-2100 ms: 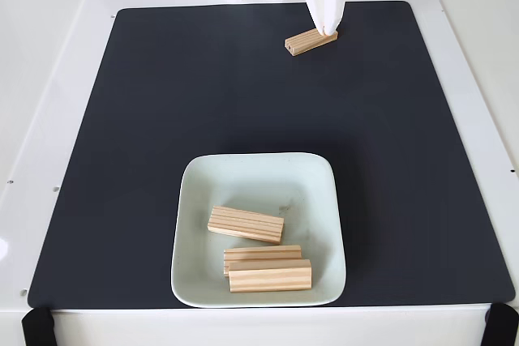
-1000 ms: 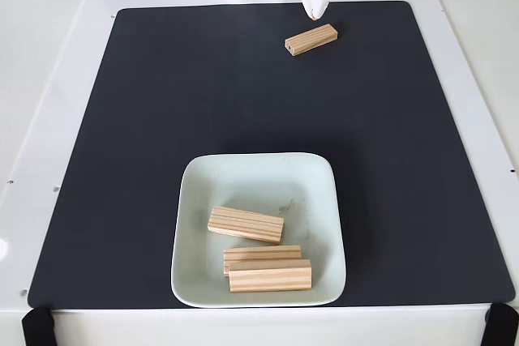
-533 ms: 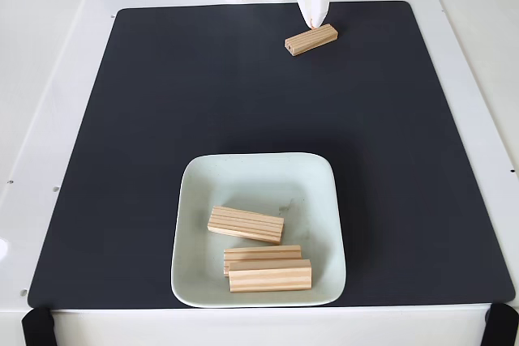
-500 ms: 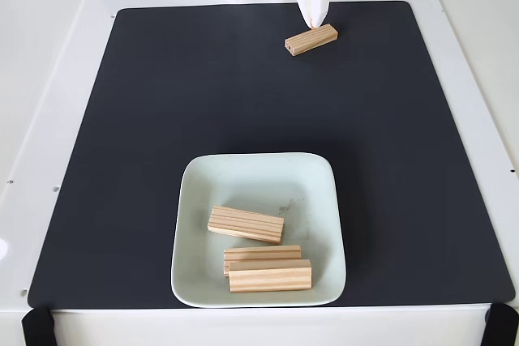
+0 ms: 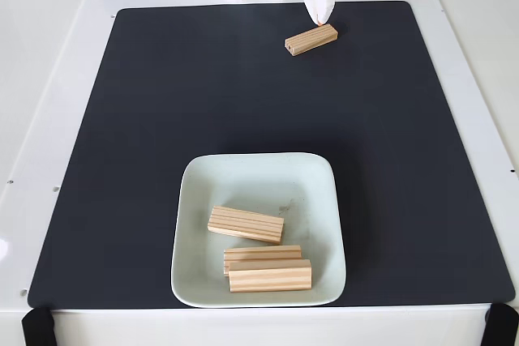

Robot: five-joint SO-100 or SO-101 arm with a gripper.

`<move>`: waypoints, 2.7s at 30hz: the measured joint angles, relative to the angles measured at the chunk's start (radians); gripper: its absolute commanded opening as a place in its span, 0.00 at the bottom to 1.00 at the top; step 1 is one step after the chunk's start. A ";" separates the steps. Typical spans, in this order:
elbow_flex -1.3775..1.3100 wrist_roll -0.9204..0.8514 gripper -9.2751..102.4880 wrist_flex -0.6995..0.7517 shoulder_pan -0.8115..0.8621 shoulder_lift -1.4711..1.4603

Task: Pick up the wooden block and place them on the plate.

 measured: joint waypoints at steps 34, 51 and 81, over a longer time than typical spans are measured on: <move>0.034 -0.416 0.08 0.153 0.078 0.000; 0.077 -0.419 0.08 0.153 0.017 0.000; 0.080 -0.419 0.29 0.153 0.017 -0.005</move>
